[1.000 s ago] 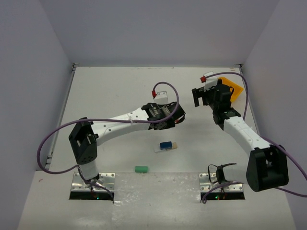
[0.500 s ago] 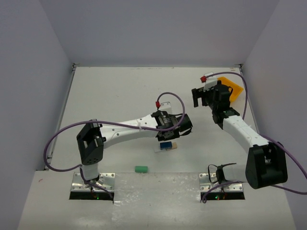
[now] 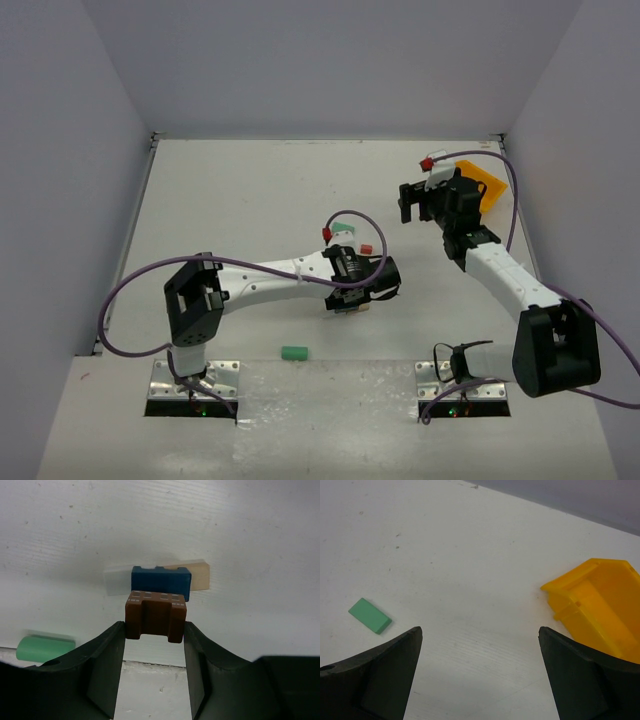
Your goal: Build the wood block tower
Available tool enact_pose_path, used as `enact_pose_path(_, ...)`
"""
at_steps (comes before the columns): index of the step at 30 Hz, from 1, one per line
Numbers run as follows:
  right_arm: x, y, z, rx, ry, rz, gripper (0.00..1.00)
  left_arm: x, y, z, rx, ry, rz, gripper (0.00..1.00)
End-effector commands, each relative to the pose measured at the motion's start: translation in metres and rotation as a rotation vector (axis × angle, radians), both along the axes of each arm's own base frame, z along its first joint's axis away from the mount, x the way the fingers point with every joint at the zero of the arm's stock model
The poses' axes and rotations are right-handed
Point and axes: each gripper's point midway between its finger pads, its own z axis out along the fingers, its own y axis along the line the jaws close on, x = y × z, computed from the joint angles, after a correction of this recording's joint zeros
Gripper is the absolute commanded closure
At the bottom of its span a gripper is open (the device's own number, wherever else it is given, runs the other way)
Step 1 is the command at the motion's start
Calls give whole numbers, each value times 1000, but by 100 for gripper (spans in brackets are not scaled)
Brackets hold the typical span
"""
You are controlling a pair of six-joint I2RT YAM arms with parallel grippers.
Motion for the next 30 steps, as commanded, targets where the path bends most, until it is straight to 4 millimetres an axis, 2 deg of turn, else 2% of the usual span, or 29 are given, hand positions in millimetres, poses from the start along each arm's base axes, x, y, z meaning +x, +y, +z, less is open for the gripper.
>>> enact_pose_path(1, 6, 5, 17, 37, -58, 14, 1, -3, 0, 13, -72, -15, 36, 100)
enact_pose_path(10, 4, 8, 17, 38, -61, 33, 1, 10, -8, 13, -38, -62, 22, 100)
enact_pose_path(19, 4, 9, 15, 36, -57, 44, 1, 16, -13, 4, -45, -59, -6, 100)
enact_pose_path(30, 4, 11, 14, 33, -54, 55, 1, 25, -10, -8, -25, -41, -1, 100)
